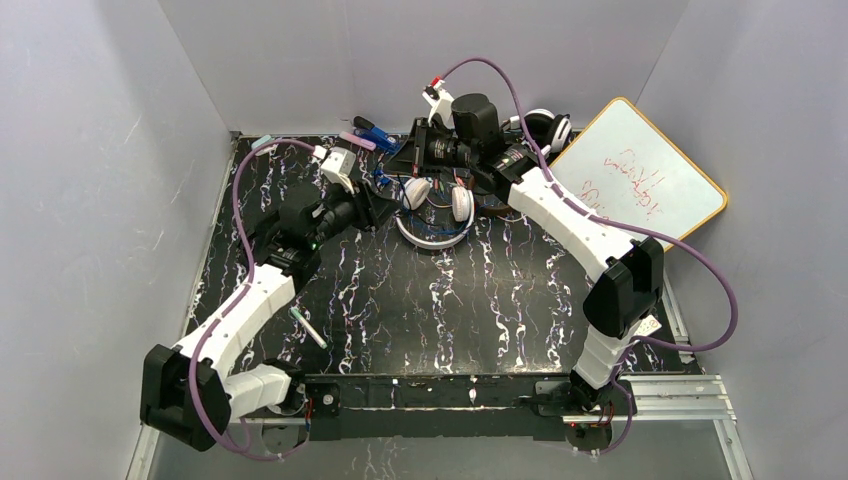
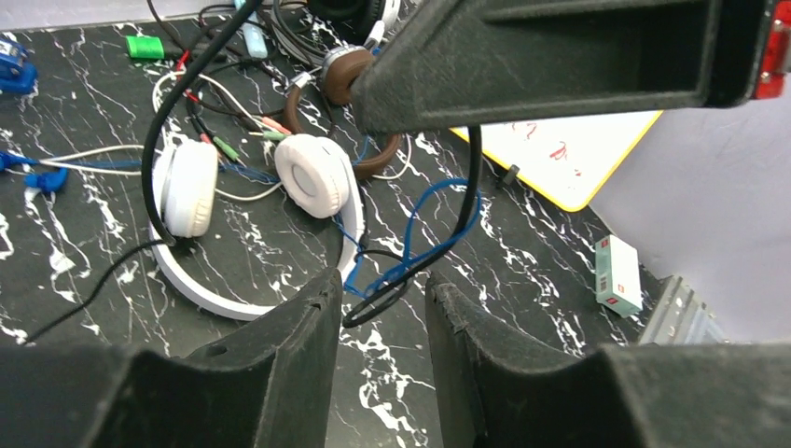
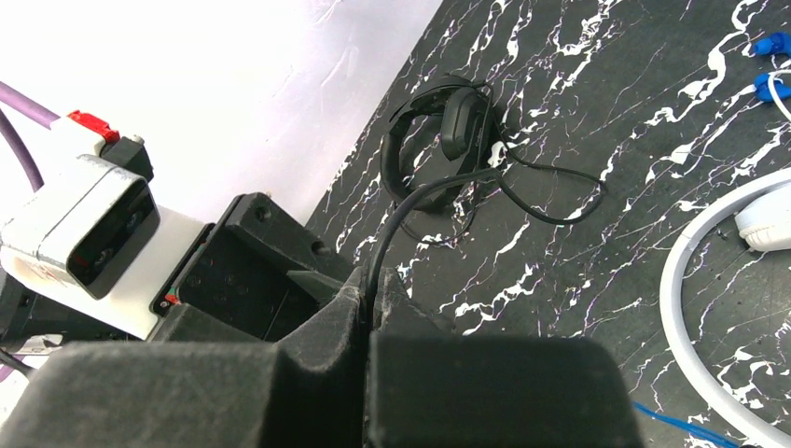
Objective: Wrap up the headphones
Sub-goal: Untie the headphones cable at the center of the board.
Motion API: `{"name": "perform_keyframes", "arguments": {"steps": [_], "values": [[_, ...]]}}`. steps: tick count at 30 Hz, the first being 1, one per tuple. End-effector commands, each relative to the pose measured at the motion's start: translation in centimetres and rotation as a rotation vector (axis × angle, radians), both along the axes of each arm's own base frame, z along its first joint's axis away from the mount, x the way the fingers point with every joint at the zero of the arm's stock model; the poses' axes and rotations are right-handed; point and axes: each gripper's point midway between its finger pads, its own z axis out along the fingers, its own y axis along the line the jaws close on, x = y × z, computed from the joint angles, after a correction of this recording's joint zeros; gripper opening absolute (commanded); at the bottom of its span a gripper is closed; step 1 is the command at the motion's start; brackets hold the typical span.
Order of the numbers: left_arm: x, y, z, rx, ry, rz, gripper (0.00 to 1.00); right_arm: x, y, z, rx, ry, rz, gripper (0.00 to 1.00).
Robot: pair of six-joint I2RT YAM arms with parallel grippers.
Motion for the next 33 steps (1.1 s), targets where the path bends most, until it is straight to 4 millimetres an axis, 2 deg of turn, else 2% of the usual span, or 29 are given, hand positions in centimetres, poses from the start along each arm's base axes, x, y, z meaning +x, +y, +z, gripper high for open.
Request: {"name": "perform_keyframes", "arguments": {"steps": [1, 10, 16, 22, 25, 30, 33], "values": [[0.8, -0.5, 3.4, 0.018, -0.145, -0.020, 0.36, -0.9, -0.6, 5.4, 0.088, -0.083, 0.011, 0.01], [1.2, -1.3, 3.7, 0.035, -0.169, -0.057, 0.36, -1.3, -0.7, 5.7, 0.097, -0.085, 0.023, 0.01], [1.7, -1.8, 3.6, 0.029, -0.160, -0.064, 0.26, -1.5, -0.7, 5.8, 0.105, -0.078, 0.028, 0.01], [1.6, -2.4, 3.8, 0.008, -0.167, -0.079, 0.41, -1.6, -0.8, 5.9, 0.111, -0.075, 0.025, 0.01], [1.7, -2.4, 3.6, 0.010, -0.167, -0.073, 0.42, -1.6, -0.8, 6.0, 0.114, -0.073, 0.024, 0.01], [1.9, -2.7, 1.4, 0.016, -0.104, -0.065, 0.32, -1.7, -1.0, 7.5, 0.144, -0.085, 0.023, 0.01], [2.2, -2.7, -1.9, 0.016, -0.002, -0.025, 0.30, -1.5, -1.8, 9.9, 0.178, -0.123, 0.005, 0.01]]}}
